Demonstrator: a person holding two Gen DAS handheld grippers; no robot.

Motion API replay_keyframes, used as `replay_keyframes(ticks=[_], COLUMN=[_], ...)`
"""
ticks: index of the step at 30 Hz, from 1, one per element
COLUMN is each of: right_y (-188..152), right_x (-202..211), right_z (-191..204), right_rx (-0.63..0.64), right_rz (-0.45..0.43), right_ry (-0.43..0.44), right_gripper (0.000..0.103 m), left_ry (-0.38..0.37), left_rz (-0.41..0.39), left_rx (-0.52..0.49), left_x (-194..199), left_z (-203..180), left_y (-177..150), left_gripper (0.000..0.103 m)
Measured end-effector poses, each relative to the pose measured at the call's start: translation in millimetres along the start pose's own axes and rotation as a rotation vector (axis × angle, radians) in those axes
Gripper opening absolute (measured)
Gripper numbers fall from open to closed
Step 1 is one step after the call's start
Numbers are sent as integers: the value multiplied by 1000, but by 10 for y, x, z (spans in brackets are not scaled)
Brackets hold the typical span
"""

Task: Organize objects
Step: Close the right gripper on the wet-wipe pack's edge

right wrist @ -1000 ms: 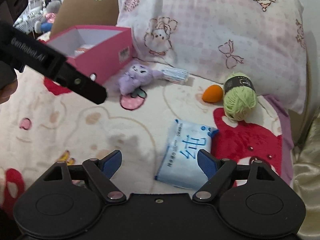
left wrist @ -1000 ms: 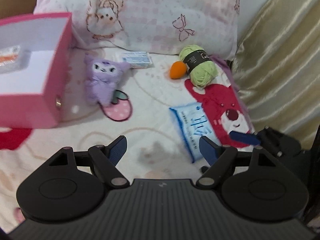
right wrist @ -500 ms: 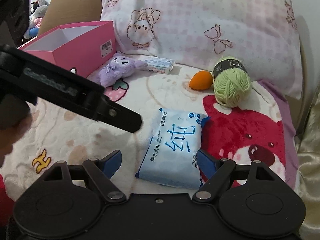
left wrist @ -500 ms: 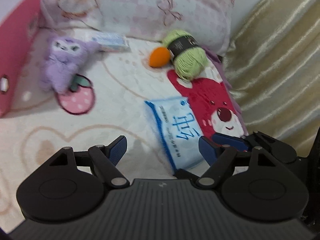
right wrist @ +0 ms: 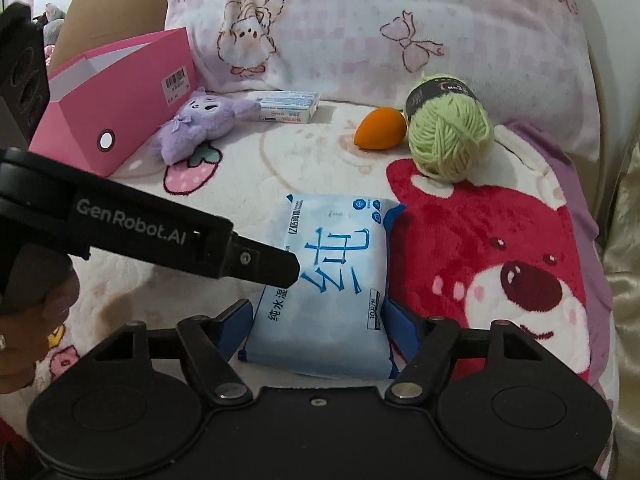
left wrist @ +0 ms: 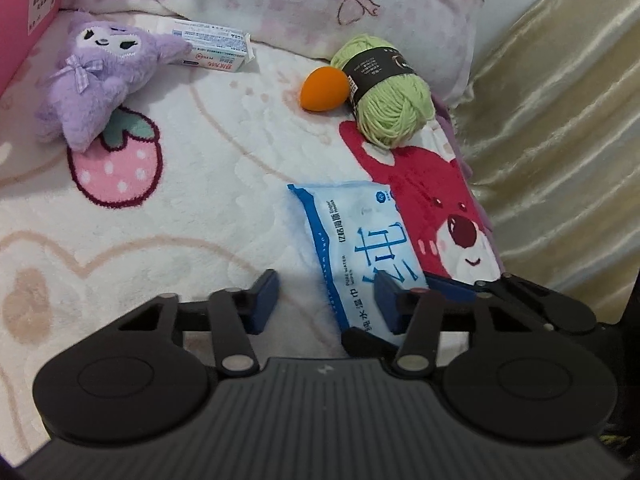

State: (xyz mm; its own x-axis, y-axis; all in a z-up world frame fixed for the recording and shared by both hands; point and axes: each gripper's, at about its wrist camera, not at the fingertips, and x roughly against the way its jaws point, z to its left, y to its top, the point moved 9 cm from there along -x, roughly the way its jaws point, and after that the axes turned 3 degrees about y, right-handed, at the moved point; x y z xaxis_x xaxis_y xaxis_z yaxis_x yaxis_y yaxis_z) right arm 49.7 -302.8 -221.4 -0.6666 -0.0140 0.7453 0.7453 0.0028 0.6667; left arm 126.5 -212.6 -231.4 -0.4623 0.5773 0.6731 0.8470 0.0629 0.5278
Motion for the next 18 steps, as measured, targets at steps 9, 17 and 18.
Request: replay_keyframes(ticks=[9,17,18], right_y=[-17,-53,-53], right_x=[-54,-124,-119], right_z=[-25,-26,-19], right_rx=[-16,-44,-36], right_rz=[20,30,27], right_ry=[-12,-12,-14], right_gripper=[78,79,77], left_ry=[-13,-69,-65], left_rz=[-38,-22,-19], left_rx=[3,33,21], left_x=[-57,-92,-114], left_z=[-41,-57,-65], left_y=[-62,-111,-99], left_gripper=[24,24,24])
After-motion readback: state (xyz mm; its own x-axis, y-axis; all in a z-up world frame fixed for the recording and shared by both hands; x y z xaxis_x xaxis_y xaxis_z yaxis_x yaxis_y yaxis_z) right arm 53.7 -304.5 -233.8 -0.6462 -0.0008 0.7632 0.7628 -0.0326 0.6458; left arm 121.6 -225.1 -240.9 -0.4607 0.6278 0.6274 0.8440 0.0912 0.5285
